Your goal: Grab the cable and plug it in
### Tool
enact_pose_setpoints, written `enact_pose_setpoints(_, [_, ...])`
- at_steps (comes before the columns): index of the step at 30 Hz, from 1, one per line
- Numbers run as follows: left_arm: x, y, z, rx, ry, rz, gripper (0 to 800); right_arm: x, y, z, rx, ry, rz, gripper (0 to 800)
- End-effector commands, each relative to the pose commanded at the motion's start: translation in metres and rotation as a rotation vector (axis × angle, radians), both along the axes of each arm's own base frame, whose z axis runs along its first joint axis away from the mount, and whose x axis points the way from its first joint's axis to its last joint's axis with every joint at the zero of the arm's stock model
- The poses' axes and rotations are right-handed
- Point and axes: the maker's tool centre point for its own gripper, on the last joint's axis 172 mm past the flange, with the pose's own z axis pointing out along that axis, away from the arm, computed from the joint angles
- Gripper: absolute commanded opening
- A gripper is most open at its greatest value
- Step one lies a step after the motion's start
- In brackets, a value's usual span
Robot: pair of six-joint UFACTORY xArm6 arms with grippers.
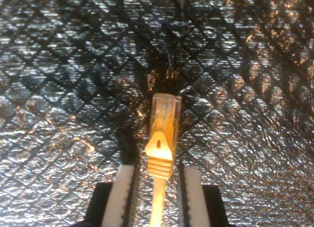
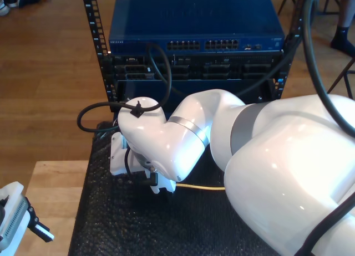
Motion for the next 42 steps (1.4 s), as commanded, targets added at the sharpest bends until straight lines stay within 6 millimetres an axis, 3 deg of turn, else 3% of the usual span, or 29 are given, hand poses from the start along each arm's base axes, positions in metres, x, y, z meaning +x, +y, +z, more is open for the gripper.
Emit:
enact_pose_setpoints(21, [-0.0005, -0.0003, -0.0004, -0.001, 0.001, 0.0, 800, -0.0011, 0.0008, -0.0016, 0.001, 0.003, -0.002, 174])
enact_pose_setpoints(42, [-0.0003, -0.0003, 0.0001, -0.001, 0.001, 0.0, 800, -0.0022, 0.0038, -0.0002, 0.002, 0.0, 0.008, 12])
